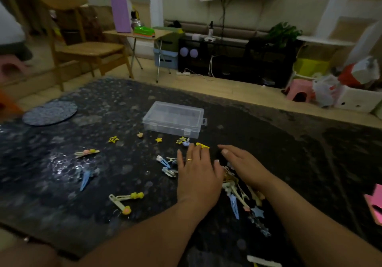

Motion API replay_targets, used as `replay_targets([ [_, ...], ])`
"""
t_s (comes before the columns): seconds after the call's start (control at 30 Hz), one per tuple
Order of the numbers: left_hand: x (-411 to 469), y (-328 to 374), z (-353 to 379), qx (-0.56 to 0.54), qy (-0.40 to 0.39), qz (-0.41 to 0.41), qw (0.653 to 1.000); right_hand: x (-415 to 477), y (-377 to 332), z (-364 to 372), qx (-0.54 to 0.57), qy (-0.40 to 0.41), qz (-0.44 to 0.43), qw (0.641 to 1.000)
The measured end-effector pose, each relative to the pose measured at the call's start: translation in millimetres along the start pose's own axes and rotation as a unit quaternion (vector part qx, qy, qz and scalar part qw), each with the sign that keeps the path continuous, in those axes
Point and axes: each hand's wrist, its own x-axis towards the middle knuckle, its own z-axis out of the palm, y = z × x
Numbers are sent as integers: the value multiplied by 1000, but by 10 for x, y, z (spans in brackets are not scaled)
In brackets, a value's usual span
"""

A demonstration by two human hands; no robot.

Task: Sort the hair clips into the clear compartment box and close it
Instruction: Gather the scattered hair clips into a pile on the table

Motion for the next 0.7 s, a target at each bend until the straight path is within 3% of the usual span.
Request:
replay_targets([
  [0.13,46,-28,-5,-38,11,-92,995,296,-279,242,-60,-39,-15,997],
  [0.27,82,-80,-19,-83,58,-107,989,345,-455,428,-61,-61,-46,995],
  [0.37,179,-182,-137,-75,74,-91,990,222,-473,313,-31,-23,-47,998],
  [0.47,527,-365,-222,-22,-3,-112,993,156,-366,102,-75,42,-20,996],
  [0.53,726,-476,-223,0,-91,-120,989,142,-278,34,-122,25,13,992],
  [0.7,689,-551,-119,-19,-151,22,988,73,-335,242,-211,-59,-7,976],
])
